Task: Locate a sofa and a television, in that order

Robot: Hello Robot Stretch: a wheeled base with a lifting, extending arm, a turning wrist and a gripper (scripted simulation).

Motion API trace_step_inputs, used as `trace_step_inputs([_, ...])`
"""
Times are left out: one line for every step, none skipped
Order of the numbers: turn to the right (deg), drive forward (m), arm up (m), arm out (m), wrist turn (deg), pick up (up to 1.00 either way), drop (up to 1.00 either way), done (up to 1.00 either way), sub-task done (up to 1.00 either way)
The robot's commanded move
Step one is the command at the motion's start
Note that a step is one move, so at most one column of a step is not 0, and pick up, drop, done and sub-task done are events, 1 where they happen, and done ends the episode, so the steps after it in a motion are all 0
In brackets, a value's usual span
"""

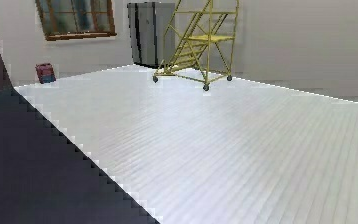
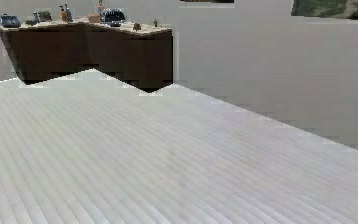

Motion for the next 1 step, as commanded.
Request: trace_step_inputs([-45.0,0.00,0.00,0.00,0.0,0.00,0.00,0.00,0.00])
